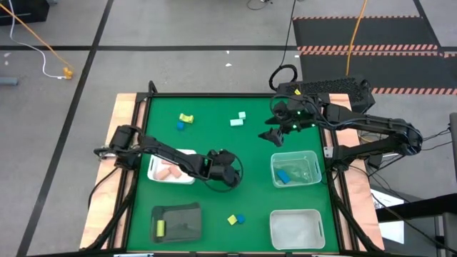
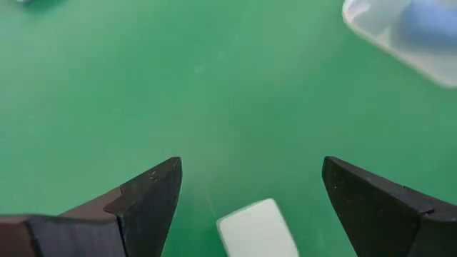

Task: Sort & place blocks by color
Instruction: Put the center light blue block into the gray bin

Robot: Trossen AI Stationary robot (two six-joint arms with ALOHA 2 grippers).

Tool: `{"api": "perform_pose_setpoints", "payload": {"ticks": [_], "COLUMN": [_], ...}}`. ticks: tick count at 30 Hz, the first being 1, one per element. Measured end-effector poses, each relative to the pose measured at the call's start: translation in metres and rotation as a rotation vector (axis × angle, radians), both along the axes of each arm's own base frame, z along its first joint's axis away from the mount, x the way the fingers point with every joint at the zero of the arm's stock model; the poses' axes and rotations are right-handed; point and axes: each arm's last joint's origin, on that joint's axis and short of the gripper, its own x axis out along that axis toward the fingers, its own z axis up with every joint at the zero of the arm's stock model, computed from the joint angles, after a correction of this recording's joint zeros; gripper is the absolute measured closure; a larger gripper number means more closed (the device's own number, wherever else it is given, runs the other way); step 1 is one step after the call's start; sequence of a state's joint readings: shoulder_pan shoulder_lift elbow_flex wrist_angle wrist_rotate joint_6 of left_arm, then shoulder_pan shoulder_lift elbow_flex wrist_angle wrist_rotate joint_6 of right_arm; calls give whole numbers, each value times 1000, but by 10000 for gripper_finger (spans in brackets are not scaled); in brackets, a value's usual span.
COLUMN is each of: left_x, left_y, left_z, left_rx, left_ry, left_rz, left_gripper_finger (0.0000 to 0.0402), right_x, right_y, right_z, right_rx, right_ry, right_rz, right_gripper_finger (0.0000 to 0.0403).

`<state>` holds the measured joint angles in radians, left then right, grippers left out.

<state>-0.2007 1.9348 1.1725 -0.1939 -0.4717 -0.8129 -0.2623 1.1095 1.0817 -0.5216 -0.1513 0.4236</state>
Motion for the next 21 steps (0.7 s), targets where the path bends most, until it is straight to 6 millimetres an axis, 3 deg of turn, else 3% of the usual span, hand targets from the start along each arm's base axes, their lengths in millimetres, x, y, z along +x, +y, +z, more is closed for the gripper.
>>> {"api": "perform_pose_setpoints", "payload": {"ticks": [7,13,17,21], "left_x": [-1,-8,-9,-10], "left_y": [-4,-4,-7,-10], "left_z": [-22,-25,-26,-25], "left_rx": [15,22,11,-2], "left_ry": [77,150,165,166], "left_rz": [-8,1,-15,-28], "left_gripper_finger": [62,74,133,232], "right_x": [0,0,0,0], "right_y": [0,0,0,0], "right_z": [0,0,0,0], "right_rx": [7,10,12,33], "right_ry": [1,2,3,1], "right_rz": [-5,0,0,-15], "right_gripper_finger": [9,9,9,9]}}
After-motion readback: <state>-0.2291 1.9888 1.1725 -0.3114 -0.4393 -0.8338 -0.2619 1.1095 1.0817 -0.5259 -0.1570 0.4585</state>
